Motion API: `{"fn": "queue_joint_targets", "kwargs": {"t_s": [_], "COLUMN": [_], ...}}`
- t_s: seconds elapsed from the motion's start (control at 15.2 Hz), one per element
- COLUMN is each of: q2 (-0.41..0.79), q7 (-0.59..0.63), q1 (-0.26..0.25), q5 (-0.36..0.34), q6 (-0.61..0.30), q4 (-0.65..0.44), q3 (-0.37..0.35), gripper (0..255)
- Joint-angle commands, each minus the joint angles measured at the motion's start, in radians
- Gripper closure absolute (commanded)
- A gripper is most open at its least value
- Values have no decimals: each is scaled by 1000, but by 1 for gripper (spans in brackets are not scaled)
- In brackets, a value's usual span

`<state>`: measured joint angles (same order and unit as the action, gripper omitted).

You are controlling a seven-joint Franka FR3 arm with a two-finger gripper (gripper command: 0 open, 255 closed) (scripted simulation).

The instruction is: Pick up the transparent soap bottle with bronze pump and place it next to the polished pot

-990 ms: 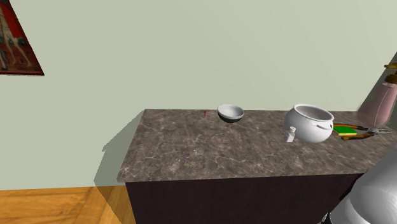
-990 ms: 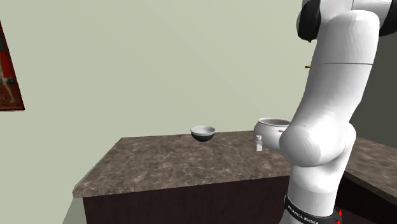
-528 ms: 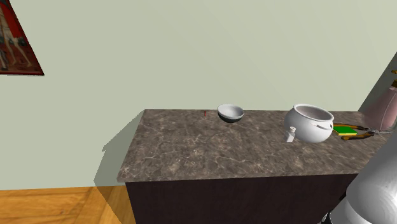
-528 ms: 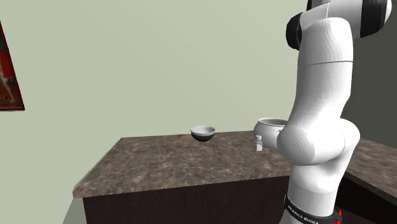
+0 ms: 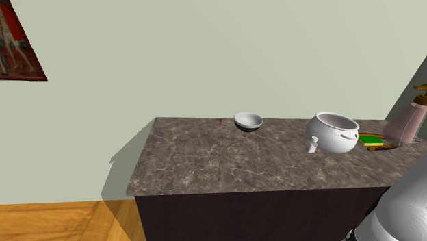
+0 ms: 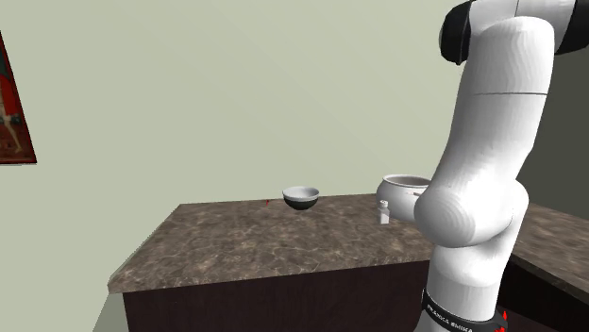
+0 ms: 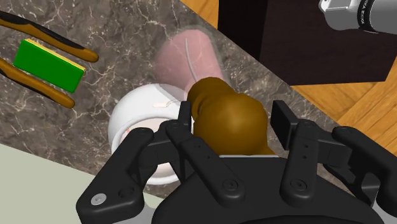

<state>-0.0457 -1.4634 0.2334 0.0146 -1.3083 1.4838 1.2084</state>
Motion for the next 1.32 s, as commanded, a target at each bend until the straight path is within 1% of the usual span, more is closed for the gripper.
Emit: {"fn": "queue_joint_targets", "kwargs": {"t_s": [0.0,0.59,1.25], "q2": [-50,-132,-163], "q7": [33,83,98], "q1": [-10,3,16], "q5": [-42,-106,-132], "q6": [-34,-159,-293], "q4": [50,214,364], "q3": [-26,-78,-86], "gripper": [255,255,255]}}
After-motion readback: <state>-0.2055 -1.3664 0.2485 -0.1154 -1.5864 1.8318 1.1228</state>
